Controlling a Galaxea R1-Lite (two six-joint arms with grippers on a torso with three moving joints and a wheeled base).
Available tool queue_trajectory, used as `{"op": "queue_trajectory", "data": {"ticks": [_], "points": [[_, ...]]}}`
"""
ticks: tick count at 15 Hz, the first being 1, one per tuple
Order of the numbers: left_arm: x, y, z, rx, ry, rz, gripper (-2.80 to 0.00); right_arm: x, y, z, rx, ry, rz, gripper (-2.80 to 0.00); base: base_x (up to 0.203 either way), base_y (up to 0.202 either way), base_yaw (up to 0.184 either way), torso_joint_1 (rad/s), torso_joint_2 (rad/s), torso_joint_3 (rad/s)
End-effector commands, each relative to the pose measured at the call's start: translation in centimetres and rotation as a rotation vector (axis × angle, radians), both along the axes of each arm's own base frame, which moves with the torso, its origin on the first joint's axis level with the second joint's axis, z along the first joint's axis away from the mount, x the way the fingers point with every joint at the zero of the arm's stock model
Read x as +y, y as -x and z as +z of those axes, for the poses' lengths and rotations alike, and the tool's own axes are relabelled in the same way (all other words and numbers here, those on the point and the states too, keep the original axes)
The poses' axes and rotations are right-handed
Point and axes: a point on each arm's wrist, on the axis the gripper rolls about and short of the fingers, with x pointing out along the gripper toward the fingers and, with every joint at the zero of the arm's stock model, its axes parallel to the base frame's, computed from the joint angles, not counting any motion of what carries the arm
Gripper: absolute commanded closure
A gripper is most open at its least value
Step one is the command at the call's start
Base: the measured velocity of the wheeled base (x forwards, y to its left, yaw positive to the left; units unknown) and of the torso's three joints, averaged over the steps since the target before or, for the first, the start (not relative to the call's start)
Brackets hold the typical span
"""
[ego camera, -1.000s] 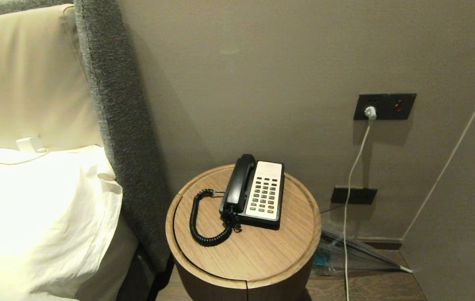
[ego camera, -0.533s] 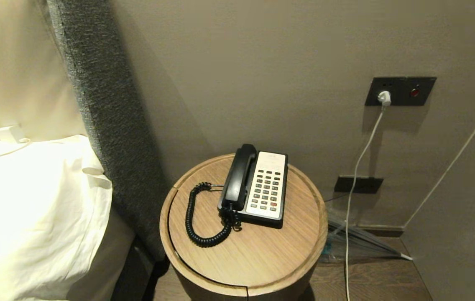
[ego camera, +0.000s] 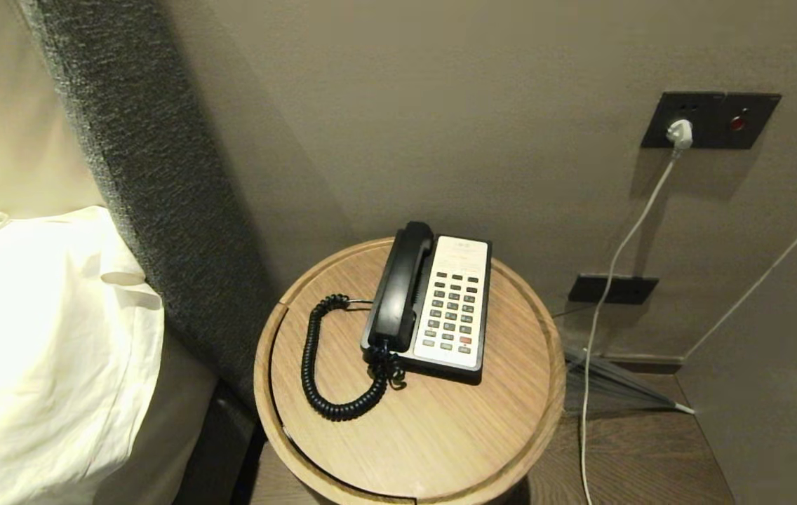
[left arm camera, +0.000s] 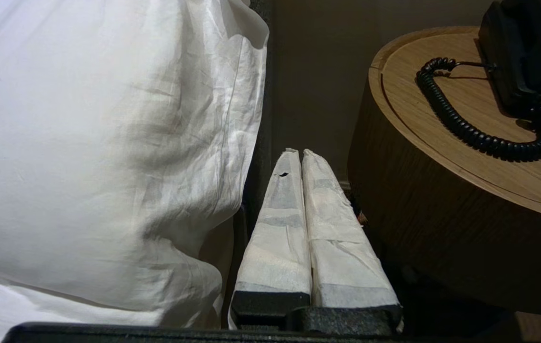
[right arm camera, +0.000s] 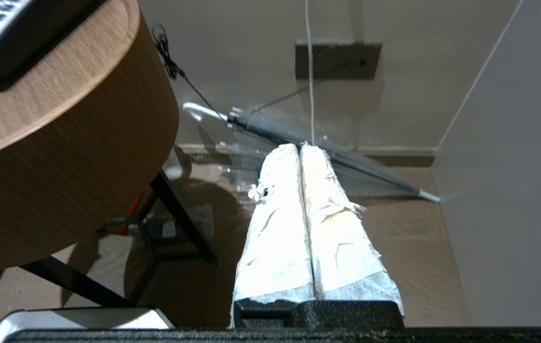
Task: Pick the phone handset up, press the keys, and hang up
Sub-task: Pick up the desk phone handset
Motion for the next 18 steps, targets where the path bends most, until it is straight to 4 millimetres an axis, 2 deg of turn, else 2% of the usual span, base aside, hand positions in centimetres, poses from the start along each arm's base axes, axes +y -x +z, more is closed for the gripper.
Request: {"op": "queue_trajectory", "data": {"ticks": [1, 11, 18], "points": [[0.0, -0.33, -1.1, 0.041, 0.0, 0.001, 0.0, 0.0, 0.0, 0.0, 0.0, 0.0, 0.0, 0.0, 0.0, 0.0, 0.0, 0.002, 0.0, -0.19], [0.0, -0.33, -1.1, 0.041, 0.0, -0.001, 0.0, 0.0, -0.01, 0.0, 0.001, 0.0, 0.0, 0.0, 0.0, 0.0, 0.0, 0.003, 0.0, -0.197], [-0.01, -0.33, -1.1, 0.04, -0.014, 0.0, 0.0, 0.0, -0.01, 0.0, 0.001, -0.001, 0.0, 0.0, 0.0, 0.0, 0.0, 0.0, 0.0, -0.036]]}}
